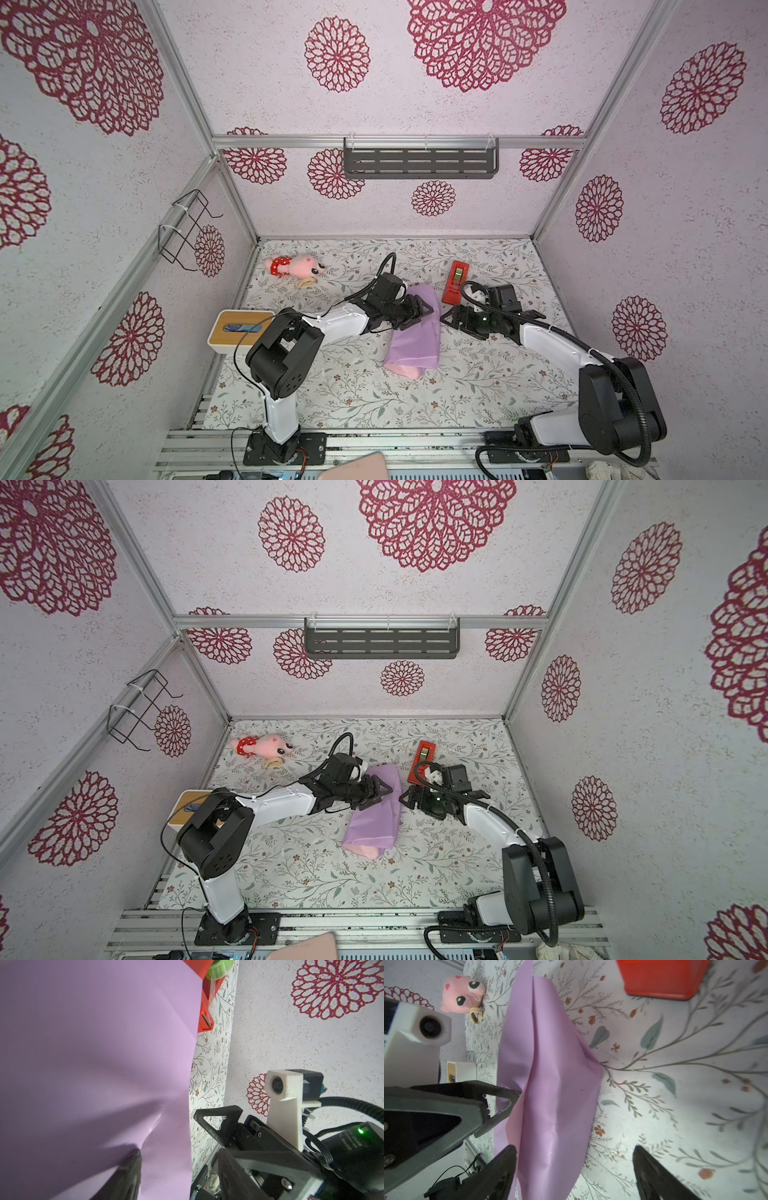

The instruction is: Wrap the gift box in paper

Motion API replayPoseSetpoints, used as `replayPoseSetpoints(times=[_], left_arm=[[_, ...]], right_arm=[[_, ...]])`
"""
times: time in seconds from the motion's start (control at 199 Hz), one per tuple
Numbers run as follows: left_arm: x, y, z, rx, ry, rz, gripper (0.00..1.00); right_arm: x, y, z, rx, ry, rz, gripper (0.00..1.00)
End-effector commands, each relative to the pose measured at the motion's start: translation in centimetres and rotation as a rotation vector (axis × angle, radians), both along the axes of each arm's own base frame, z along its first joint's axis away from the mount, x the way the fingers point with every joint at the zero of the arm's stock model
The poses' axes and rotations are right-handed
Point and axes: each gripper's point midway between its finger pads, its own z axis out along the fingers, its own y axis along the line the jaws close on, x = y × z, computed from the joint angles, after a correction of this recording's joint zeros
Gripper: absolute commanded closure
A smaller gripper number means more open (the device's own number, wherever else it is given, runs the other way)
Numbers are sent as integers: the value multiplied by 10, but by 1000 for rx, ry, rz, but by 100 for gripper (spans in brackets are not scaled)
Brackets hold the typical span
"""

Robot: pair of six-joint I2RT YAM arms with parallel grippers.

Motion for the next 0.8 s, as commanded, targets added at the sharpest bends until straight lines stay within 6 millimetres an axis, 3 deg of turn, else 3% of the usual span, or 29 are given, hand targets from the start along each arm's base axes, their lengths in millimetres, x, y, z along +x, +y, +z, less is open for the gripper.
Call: replayPoseSetpoints(times=[0.0,0.171,0.357,0.453,0.568,0.664,0.799], left_arm=[[-21,29,-56,180,140,28,36],[-19,27,-50,170,129,29,33],[-14,24,-39,167,102,21,31],[-14,24,-41,175,107,16,31],[-17,25,-46,174,119,15,30],[-17,25,-46,172,118,16,30],[-16,25,-46,173,118,15,29]], right_arm=[[5,23,7,63,-9,26,9],[1,34,-11,67,22,42,9],[-13,24,-34,37,69,32,10],[-11,9,-26,10,43,2,10],[-4,-8,1,-2,-39,-44,10],[-8,0,14,54,-72,-33,10],[-19,17,15,88,-86,4,10]])
